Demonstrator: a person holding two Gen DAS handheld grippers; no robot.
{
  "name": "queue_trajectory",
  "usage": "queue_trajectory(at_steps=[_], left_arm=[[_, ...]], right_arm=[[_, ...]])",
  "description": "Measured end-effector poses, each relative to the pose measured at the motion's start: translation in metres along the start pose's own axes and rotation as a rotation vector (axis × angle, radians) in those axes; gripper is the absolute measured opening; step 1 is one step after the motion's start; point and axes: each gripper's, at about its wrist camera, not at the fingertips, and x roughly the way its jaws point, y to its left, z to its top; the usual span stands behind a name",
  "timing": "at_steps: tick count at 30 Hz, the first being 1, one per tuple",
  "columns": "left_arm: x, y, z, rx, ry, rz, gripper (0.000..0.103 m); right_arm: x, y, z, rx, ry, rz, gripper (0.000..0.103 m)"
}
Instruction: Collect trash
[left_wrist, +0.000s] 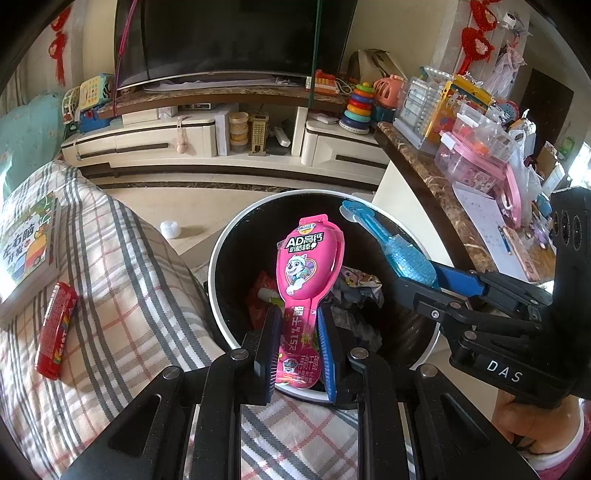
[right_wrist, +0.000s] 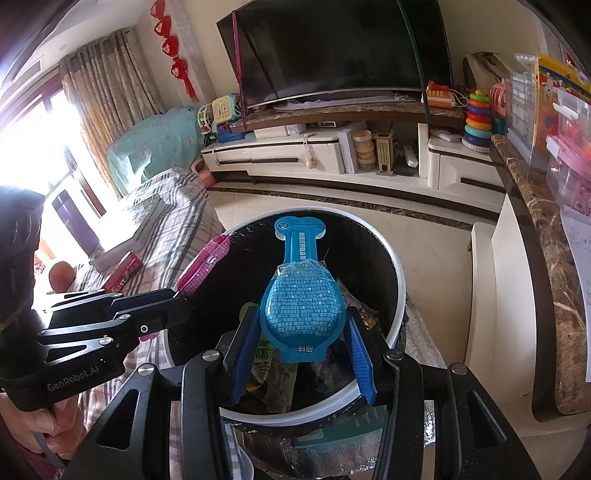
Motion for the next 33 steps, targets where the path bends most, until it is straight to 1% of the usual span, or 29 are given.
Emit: queue_trajectory(at_steps=[15,17,19,20,21,22,24,26,28,29,31,33], left_arm=[[0.002,0.005,0.004,-0.020,0.010,0.004,0.019],[0.001,0.005,0.004,-0.019,0.007,0.004,0.021],[-0.002,0.006,0.003,-0.019,-0.002,0.015,0.032],[-0.005,0.007,0.002,-0.020,-0.013,0.020,0.036],[-0.008,0.007,0.000,-0.023,-0.020,0.025,0.044],[-0.011,0.008,-0.002,-0.026,-0.027,0.027,0.048],[-0.018,0.010,-0.007,-0.034,-0.043,0.030,0.048],[-0.027,0.013,-0.016,-0.045,-0.055,0.042,0.050],[-0.036,0.017,-0.026,-0.065,-0.067,0.048,0.058],[-0.041,0.019,-0.031,-0.077,-0.066,0.050,0.060],[-0.053,0.024,-0.045,-0.116,-0.080,0.027,0.062],[-0.066,0.028,-0.059,-0.152,-0.093,0.015,0.067]], right_arm=[[0.001,-0.004,0.002,0.001,0.006,-0.013,0.047],[0.002,-0.004,0.003,-0.001,0.007,-0.013,0.048],[0.002,-0.003,0.003,-0.001,0.012,0.000,0.048],[0.002,-0.003,0.003,0.001,0.015,0.004,0.049],[0.002,-0.004,0.003,0.004,0.018,0.004,0.049],[0.001,-0.004,0.003,0.008,0.017,0.004,0.049],[-0.003,-0.005,0.000,0.019,0.009,0.008,0.049],[-0.008,-0.004,-0.002,0.027,-0.003,0.013,0.049],[-0.016,-0.002,-0.005,0.031,-0.016,0.019,0.050],[-0.020,-0.001,-0.008,0.034,-0.022,0.022,0.052],[-0.028,0.003,-0.013,0.044,-0.038,0.031,0.065],[-0.038,0.006,-0.018,0.058,-0.060,0.046,0.073]])
